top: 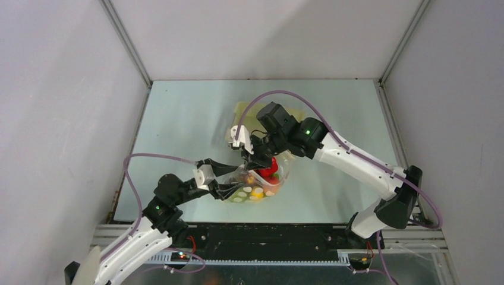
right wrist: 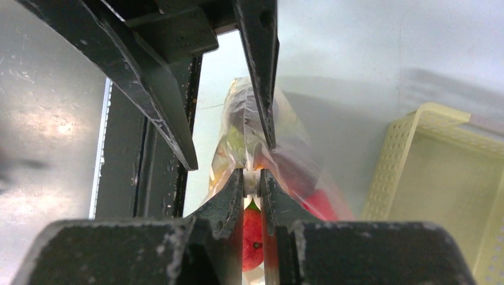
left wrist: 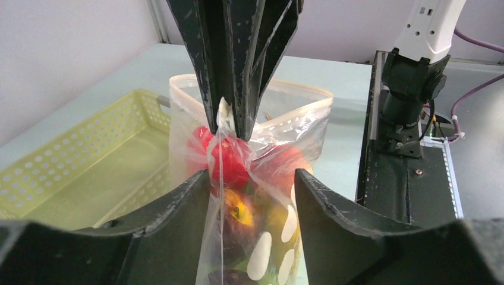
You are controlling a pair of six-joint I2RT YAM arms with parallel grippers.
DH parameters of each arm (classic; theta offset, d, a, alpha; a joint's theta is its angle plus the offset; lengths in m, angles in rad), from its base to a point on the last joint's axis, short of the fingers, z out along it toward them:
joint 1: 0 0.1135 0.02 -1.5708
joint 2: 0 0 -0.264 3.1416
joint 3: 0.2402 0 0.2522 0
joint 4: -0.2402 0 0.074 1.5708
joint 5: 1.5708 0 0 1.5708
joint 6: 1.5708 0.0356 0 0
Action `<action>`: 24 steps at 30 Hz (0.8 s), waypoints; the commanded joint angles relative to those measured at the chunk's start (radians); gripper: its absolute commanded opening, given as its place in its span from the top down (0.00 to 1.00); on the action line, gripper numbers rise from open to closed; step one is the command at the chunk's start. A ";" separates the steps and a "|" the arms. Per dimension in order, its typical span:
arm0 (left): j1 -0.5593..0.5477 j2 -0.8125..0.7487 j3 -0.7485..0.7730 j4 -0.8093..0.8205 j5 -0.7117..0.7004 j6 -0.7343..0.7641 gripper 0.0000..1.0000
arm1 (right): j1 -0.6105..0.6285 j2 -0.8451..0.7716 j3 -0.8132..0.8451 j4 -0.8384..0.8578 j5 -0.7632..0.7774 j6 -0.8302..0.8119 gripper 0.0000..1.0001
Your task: Place the food in the zip-top bag and seal the zipper
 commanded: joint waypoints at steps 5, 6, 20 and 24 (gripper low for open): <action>0.003 0.083 0.071 0.096 0.047 -0.006 0.37 | 0.026 0.075 0.208 -0.158 -0.027 -0.202 1.00; 0.002 0.087 0.075 0.098 0.047 -0.006 0.36 | 0.029 0.090 0.234 -0.169 -0.035 -0.208 1.00; 0.002 0.091 0.118 0.001 -0.019 0.074 0.21 | 0.052 0.109 0.286 -0.283 -0.040 -0.267 1.00; 0.003 0.104 0.127 -0.017 0.047 0.119 0.12 | 0.048 0.115 0.303 -0.287 -0.042 -0.258 1.00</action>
